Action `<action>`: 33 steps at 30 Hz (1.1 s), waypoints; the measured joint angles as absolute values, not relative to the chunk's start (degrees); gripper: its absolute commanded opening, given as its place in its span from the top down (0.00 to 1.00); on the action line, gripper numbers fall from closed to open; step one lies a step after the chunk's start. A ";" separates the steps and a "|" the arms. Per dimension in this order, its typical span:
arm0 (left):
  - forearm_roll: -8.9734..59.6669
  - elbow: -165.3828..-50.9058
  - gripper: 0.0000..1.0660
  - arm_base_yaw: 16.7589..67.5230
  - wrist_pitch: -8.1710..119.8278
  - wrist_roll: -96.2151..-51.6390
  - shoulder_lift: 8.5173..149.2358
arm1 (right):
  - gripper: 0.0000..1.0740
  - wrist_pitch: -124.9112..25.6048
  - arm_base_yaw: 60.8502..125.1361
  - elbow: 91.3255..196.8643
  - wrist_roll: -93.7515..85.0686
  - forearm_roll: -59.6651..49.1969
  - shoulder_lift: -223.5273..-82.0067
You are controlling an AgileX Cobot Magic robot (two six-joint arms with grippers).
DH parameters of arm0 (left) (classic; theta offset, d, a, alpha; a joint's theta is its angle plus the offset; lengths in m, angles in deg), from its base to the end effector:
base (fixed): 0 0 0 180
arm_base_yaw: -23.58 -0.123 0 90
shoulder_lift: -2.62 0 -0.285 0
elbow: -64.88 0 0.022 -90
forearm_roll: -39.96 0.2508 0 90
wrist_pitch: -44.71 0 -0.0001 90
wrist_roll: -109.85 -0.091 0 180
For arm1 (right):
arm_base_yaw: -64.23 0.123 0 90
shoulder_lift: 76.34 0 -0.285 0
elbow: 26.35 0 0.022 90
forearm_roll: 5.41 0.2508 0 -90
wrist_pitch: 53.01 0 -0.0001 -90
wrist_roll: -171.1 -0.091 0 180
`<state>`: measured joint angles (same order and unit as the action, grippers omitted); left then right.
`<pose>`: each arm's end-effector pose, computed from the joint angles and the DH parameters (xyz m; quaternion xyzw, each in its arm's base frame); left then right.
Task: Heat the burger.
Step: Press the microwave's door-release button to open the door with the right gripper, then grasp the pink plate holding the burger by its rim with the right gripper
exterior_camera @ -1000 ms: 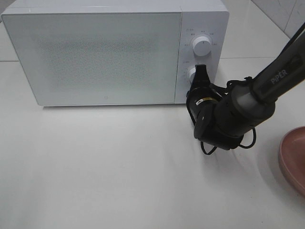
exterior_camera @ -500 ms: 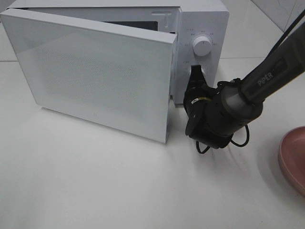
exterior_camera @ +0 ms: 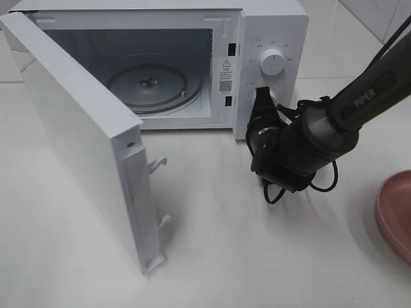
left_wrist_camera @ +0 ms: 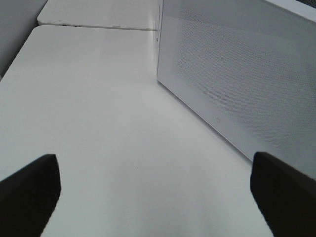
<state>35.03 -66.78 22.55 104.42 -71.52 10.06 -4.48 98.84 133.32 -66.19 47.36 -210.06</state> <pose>-0.0055 -0.0069 0.2801 0.0040 0.8449 -0.0318 0.5340 0.3518 0.1769 0.0769 0.5675 0.6136 0.3291 0.4395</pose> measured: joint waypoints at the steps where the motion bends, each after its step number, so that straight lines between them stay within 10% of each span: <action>1: 35.03 -66.78 0.06 22.55 104.42 -71.52 10.06 | 1.00 -4.48 98.84 133.32 -66.19 47.36 -210.06; 33: 35.03 -66.78 0.06 22.55 104.42 -71.52 10.06 | 0.97 -17.42 99.52 114.64 -56.97 37.28 -190.18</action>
<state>35.03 -66.78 22.55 104.42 -71.52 10.06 -17.42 99.52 114.64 -56.97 37.28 -190.18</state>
